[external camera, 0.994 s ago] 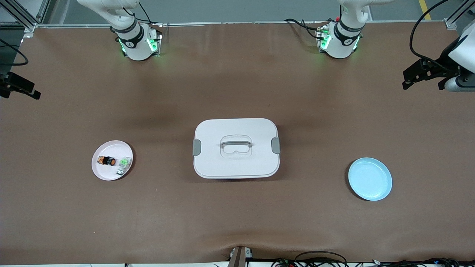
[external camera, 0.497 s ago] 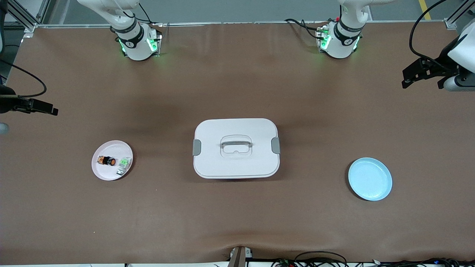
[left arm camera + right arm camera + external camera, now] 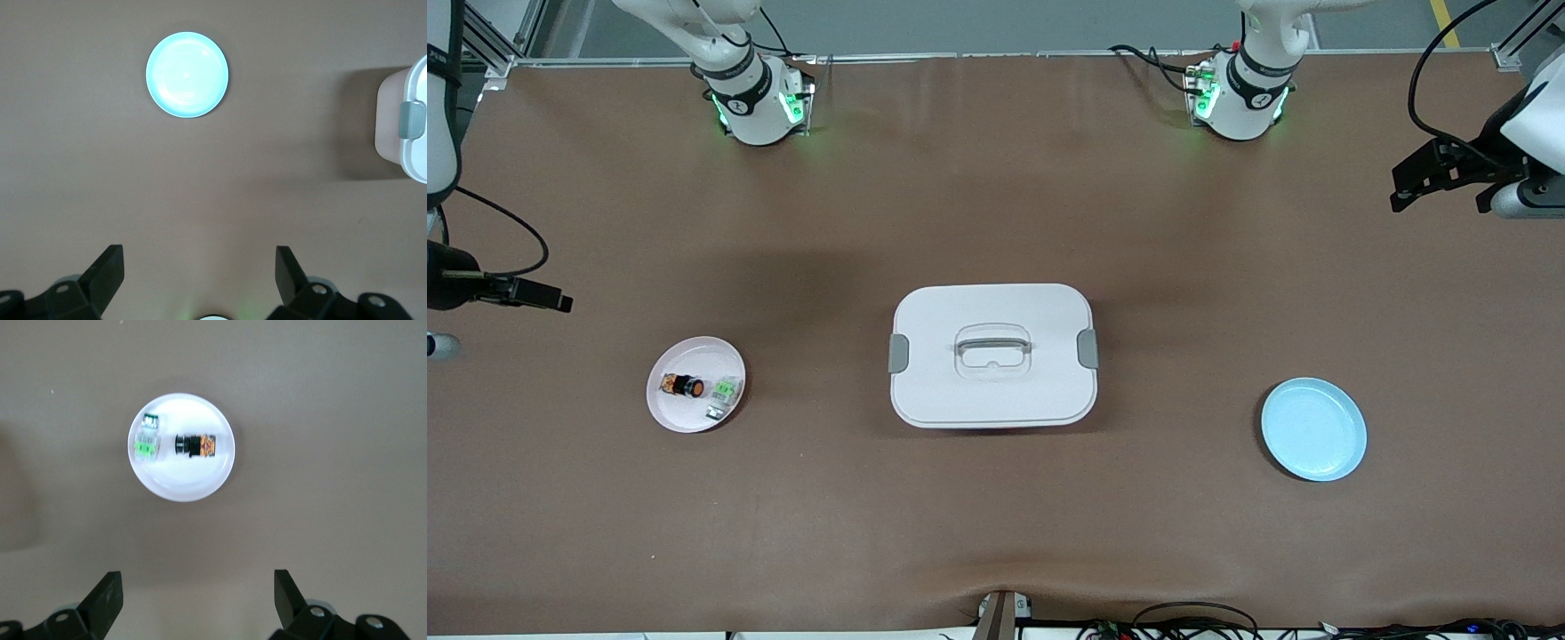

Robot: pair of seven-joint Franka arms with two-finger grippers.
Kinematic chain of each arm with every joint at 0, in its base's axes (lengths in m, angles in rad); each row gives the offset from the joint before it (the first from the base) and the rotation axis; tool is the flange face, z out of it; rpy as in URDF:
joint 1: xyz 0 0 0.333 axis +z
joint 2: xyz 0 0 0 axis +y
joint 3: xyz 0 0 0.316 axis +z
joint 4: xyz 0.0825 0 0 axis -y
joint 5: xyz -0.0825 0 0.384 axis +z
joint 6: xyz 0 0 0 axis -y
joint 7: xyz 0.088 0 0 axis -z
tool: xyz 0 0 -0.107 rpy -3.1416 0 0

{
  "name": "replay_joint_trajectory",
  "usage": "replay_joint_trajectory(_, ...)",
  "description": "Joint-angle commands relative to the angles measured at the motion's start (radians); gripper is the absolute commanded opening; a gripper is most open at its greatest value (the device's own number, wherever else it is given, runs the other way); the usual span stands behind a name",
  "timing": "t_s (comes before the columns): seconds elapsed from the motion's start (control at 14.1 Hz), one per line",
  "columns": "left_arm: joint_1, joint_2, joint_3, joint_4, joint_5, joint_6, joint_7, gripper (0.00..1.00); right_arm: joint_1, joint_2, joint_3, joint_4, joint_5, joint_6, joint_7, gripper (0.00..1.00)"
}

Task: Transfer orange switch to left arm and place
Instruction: 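Move the right gripper over the white plate toward the orange switch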

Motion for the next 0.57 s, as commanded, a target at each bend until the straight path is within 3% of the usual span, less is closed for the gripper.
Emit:
replay_joint_trajectory(0.0,0.004,0.001,-0.001,0.015,0.000,-0.017,0.018,1.00,-0.005,-0.008,0.005,-0.075,0.016,0.108,0.025,1.00)
replay_joint_trajectory(0.36,0.005,-0.001,-0.001,0.016,0.000,-0.017,0.018,1.00,-0.005,-0.005,0.005,-0.239,0.036,0.351,0.027,1.00)
replay_joint_trajectory(0.5,0.004,-0.004,-0.001,0.015,0.000,-0.019,0.017,1.00,-0.003,0.029,0.006,-0.257,0.038,0.399,0.060,1.00)
